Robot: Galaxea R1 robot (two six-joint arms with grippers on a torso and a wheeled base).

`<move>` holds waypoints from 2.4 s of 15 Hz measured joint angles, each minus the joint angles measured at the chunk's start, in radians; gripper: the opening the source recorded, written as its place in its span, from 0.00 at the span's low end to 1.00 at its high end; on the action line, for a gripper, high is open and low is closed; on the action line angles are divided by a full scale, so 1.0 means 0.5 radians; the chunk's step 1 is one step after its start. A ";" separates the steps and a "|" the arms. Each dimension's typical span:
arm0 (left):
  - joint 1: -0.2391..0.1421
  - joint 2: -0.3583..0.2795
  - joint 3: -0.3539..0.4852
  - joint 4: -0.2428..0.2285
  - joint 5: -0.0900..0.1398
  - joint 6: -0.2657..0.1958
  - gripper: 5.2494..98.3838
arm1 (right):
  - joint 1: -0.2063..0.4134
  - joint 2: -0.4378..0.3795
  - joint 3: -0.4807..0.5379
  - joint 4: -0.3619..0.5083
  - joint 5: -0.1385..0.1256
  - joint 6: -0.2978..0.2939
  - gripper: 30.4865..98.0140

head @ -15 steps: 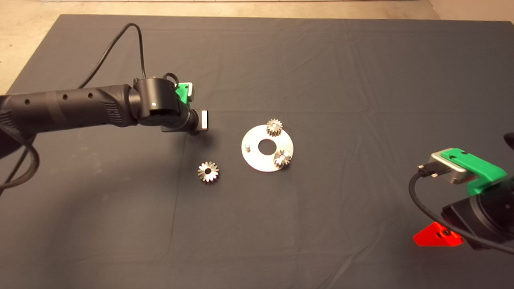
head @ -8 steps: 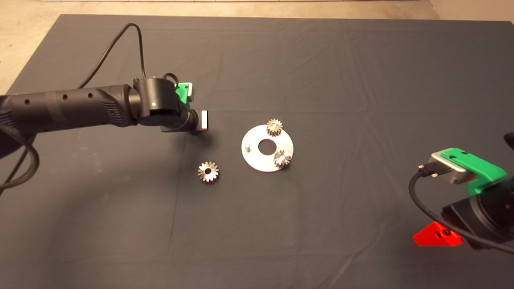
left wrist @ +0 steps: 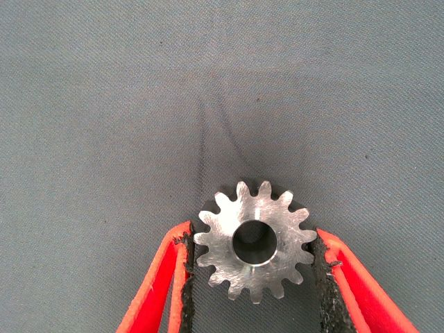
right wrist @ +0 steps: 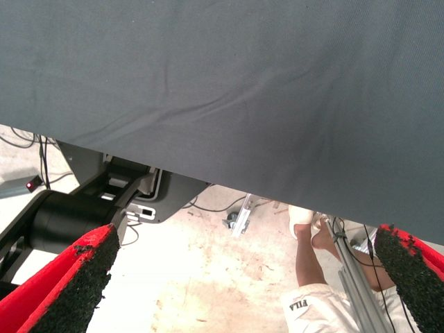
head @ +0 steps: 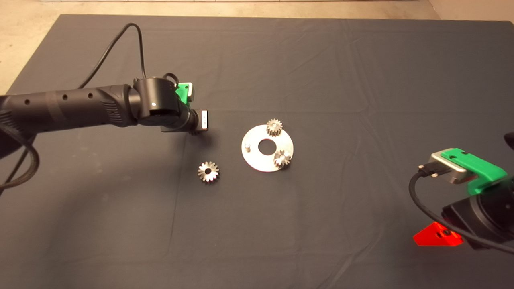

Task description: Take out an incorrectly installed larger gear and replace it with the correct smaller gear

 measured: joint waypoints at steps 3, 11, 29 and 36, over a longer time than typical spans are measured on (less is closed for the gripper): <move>0.000 0.000 0.006 0.000 0.000 0.008 0.33 | 0.000 0.000 0.000 0.000 0.000 0.000 0.99; -0.054 -0.002 0.238 -0.246 0.252 -0.069 0.32 | 0.000 0.000 0.000 -0.001 0.001 0.000 1.00; -0.274 0.112 0.735 -0.340 0.337 -0.624 0.32 | 0.000 0.001 0.000 0.000 0.000 0.000 1.00; -0.274 0.228 0.777 -0.341 0.337 -0.623 0.32 | 0.001 0.001 0.000 -0.001 0.000 0.000 1.00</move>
